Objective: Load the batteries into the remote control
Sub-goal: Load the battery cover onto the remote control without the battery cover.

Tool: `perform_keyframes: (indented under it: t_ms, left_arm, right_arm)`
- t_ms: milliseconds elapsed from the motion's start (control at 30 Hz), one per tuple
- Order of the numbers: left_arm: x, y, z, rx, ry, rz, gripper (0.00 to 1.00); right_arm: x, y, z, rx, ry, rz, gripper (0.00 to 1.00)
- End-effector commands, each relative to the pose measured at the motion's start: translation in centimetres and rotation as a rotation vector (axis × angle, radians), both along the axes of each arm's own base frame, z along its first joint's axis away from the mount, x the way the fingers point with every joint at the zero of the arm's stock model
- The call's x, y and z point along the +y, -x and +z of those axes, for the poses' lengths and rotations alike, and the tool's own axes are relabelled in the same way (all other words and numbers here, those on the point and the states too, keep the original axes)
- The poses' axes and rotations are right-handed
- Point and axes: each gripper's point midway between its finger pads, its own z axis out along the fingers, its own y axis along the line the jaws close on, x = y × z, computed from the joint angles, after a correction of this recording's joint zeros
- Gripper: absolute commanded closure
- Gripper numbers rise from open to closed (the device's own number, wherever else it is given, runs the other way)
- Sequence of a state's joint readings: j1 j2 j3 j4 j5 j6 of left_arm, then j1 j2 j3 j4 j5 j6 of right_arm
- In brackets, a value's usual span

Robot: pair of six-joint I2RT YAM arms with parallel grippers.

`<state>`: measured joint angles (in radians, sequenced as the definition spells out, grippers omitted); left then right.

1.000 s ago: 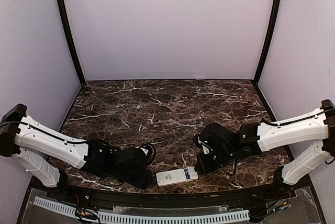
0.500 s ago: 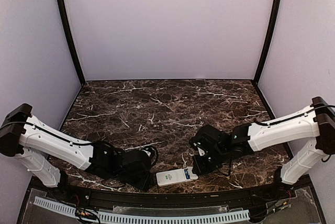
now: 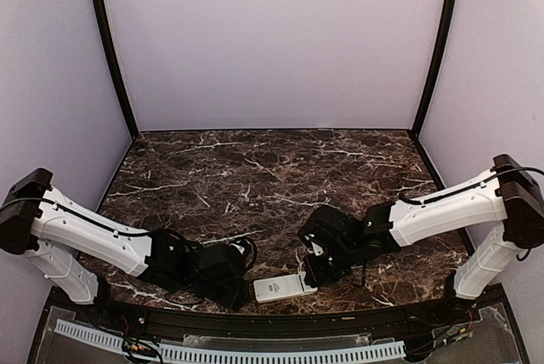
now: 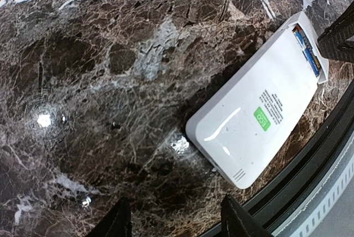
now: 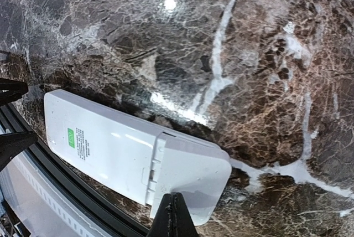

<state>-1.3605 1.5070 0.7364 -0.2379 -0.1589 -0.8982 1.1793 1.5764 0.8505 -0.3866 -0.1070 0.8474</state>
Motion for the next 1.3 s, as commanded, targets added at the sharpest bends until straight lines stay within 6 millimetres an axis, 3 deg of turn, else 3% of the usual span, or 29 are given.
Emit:
perform_keyframes:
  t_ms: [0, 400, 500, 700, 800, 933, 1133, 1267]
  left_arm:
    - [1.1, 0.1, -0.7, -0.01, -0.059, -0.008, 0.45]
    - [1.5, 0.1, -1.1, -0.011, -0.077, -0.014, 0.45]
    - [1.5, 0.1, -1.2, -0.012, -0.078, -0.013, 0.45]
    - [1.4, 0.1, -1.0, -0.017, -0.072, -0.017, 0.45]
    - [1.4, 0.1, -1.0, -0.017, -0.072, -0.02, 0.45]
    - [1.4, 0.2, -0.9, -0.015, -0.07, -0.021, 0.45]
    - [1.4, 0.3, -1.1, -0.012, -0.074, -0.027, 0.55]
    - [1.5, 0.4, -1.4, -0.007, -0.083, -0.028, 0.64]
  right_arm:
    - [0.6, 0.3, -0.4, -0.003, 0.027, 0.007, 1.0]
    - [0.6, 0.8, -1.7, 0.022, 0.085, 0.003, 1.0]
    - [1.0, 0.6, -0.9, 0.011, 0.075, 0.014, 1.0]
    - [3.1, 0.4, 2.9, -0.018, -0.012, 0.066, 1.0]
    - [2.9, 0.2, 4.3, -0.032, -0.022, 0.061, 1.0]
    - [0.3, 0.0, 4.4, -0.04, 0.029, -0.013, 1.0]
    - [-6.7, -0.6, 1.5, -0.033, 0.248, -0.194, 1.0]
    - [-8.6, -0.8, -0.5, -0.037, 0.388, -0.21, 1.0]
